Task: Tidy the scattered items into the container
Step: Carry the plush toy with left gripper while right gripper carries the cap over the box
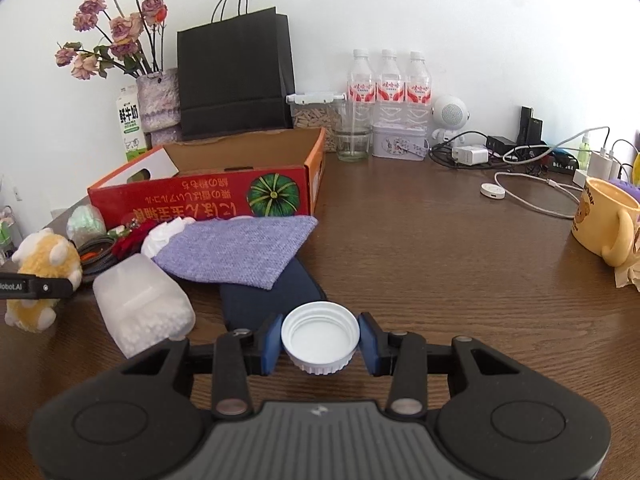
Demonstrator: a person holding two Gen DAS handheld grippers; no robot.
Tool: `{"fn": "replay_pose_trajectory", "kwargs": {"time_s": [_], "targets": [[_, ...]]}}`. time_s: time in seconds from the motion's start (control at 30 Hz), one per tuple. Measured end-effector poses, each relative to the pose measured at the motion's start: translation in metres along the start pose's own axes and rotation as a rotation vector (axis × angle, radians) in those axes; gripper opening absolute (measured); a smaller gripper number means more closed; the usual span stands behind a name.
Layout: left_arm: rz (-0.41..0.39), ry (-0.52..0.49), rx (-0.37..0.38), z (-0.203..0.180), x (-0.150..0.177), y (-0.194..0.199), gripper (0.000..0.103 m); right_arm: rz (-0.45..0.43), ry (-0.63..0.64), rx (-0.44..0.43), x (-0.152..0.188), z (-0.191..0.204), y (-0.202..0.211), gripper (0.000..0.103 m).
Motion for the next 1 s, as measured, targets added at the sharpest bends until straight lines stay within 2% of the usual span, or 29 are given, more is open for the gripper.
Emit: {"fn": "replay_pose_trajectory", "kwargs": {"time_s": [0.23, 0.47, 0.63, 0.8, 1.0], "targets": [[-0.107, -0.006, 0.012, 0.005, -0.026, 0.029, 0.051, -0.094, 0.060, -0.051, -0.044, 0.028, 0.008, 0.039], [-0.228, -0.008, 0.063, -0.004, -0.084, 0.035, 0.051, -0.204, 0.097, -0.103, -0.104, 0.064, -0.010, 0.039], [-0.263, 0.009, 0.087, -0.016, -0.122, 0.013, 0.051, -0.253, 0.105, -0.125, -0.142, 0.088, -0.037, 0.039], [-0.276, 0.029, 0.106, -0.023, -0.151, -0.017, 0.051, -0.266, 0.114, -0.129, -0.172, 0.107, -0.068, 0.039], [-0.249, 0.071, 0.084, -0.023, -0.174, -0.066, 0.051, -0.204, 0.097, -0.139, -0.189, 0.113, -0.123, 0.039]]}}
Point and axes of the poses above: each gripper's, at about its wrist camera, not at the fingertips, and y roughly against the way its jaws point, z to its left, x to its underside, the point moved 7 cm from there along -y, roughly the way its jaws point, and after that the axes turned 2 degrees about -x, right-handed, at the moved point
